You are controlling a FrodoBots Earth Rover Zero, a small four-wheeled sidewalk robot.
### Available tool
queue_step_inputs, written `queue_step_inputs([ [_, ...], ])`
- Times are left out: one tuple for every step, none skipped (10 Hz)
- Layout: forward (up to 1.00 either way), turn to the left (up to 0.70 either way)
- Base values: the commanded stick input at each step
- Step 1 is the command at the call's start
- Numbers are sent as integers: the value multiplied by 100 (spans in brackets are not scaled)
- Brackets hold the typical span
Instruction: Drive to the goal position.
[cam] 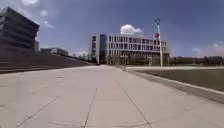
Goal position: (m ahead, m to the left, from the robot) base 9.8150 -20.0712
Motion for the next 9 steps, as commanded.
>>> queue_step_inputs([
  [30, 1],
  [30, 1],
  [30, 1],
  [30, 1],
  [30, 1],
  [30, 1],
  [30, 1],
  [30, 1],
  [30, 1],
])
